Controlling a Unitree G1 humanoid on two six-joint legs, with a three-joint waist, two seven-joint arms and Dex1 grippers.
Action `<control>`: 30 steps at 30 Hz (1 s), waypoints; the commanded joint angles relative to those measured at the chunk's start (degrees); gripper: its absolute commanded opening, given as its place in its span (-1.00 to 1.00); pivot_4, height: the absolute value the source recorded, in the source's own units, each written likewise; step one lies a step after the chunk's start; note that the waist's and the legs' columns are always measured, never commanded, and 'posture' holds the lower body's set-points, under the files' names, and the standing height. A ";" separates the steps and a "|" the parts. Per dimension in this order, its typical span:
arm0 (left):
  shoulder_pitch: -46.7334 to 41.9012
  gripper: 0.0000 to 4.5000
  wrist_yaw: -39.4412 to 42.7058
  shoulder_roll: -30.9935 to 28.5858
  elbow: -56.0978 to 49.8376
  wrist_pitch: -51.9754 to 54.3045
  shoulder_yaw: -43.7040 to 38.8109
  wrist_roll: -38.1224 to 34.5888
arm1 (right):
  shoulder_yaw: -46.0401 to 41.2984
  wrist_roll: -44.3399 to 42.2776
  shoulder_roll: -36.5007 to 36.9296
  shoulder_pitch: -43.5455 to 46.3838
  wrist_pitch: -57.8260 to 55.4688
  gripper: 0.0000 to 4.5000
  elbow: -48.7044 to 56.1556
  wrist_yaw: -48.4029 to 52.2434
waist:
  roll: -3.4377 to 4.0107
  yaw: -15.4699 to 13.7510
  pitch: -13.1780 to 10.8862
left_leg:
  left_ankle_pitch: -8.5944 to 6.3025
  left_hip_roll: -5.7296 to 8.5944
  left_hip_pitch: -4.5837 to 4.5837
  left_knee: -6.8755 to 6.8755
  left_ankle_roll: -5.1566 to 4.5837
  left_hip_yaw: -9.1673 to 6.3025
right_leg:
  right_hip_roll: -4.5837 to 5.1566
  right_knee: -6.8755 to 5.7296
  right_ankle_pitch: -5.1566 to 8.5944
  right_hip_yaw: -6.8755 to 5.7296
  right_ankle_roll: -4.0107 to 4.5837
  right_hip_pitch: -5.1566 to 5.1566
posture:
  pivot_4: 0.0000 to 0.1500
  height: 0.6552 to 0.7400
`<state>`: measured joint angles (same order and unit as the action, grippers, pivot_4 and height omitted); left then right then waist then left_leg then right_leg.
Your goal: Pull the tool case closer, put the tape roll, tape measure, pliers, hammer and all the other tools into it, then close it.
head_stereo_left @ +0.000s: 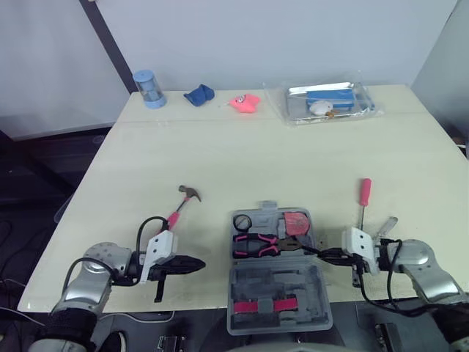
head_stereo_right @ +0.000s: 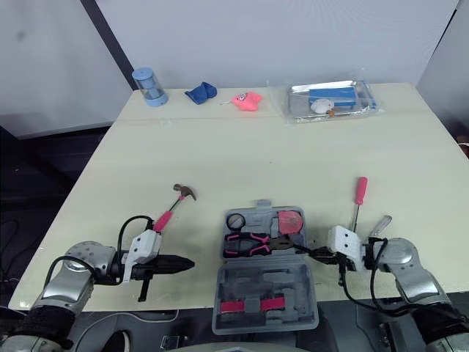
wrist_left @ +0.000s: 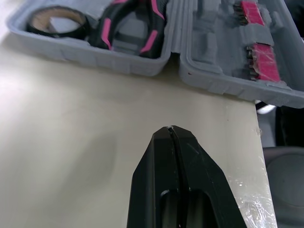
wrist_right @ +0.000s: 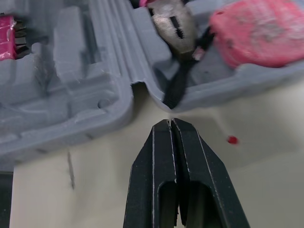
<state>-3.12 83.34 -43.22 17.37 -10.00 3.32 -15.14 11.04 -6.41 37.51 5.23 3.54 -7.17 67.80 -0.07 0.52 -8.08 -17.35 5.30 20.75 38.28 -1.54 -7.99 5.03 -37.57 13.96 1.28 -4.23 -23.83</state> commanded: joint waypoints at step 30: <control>-5.17 -1.00 0.08 6.64 3.33 -2.95 7.32 4.20 | 1.64 -1.62 1.05 1.00 -10.63 -0.97 12.38 -0.59 | -0.01 0.15 -0.01 | 0.00 0.00 -0.01 0.03 0.00 -0.02 | -0.01 -0.07 0.00 0.00 0.00 -0.01 | 1.00 1.00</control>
<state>-8.65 83.89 -36.64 23.02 -13.32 10.14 -10.98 12.69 -6.67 39.02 5.42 -7.01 2.52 67.31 -0.07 0.66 -8.09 -17.35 5.30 20.75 38.31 -1.54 -8.02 5.01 -37.64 13.96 1.27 -4.24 -23.84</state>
